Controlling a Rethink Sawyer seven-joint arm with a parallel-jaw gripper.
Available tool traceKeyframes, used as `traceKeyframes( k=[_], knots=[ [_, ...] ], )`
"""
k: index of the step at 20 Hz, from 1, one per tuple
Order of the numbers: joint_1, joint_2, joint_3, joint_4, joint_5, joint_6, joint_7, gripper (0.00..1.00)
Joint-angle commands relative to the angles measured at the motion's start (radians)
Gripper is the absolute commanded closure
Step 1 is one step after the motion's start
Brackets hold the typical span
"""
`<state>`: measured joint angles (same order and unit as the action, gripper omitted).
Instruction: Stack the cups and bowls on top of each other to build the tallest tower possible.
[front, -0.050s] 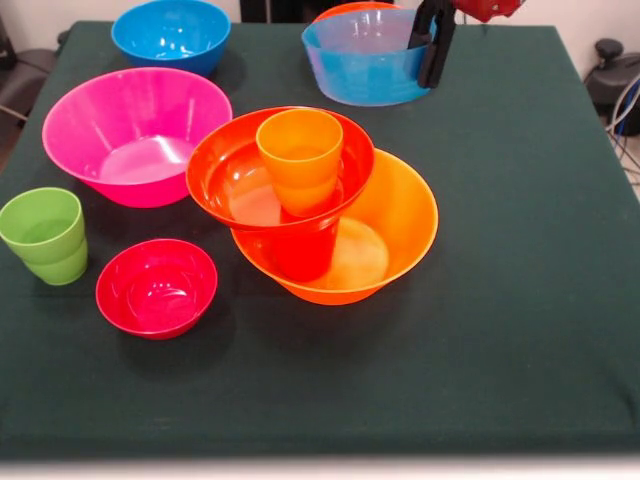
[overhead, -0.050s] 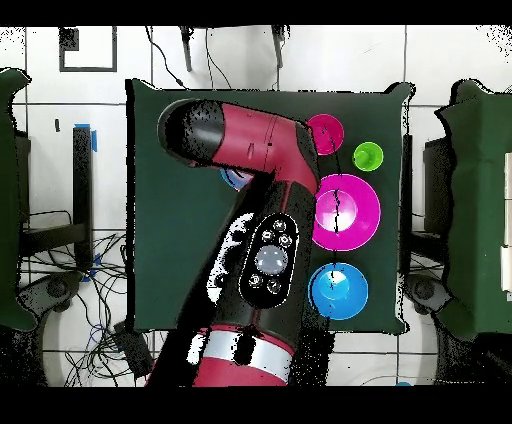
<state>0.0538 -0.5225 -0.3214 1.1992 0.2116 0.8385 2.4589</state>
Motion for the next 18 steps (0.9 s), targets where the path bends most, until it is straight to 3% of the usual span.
traceKeyframes(
  k=[1,7,18],
  knots=[
    [-0.035,0.004,0.163,-0.021,-0.081,0.148,-0.209,1.0],
    [-0.05,-0.033,0.187,-0.025,-0.09,0.215,-0.212,1.0],
    [-0.083,-0.017,0.221,-0.086,-0.121,0.257,-0.233,1.0]
  ],
)
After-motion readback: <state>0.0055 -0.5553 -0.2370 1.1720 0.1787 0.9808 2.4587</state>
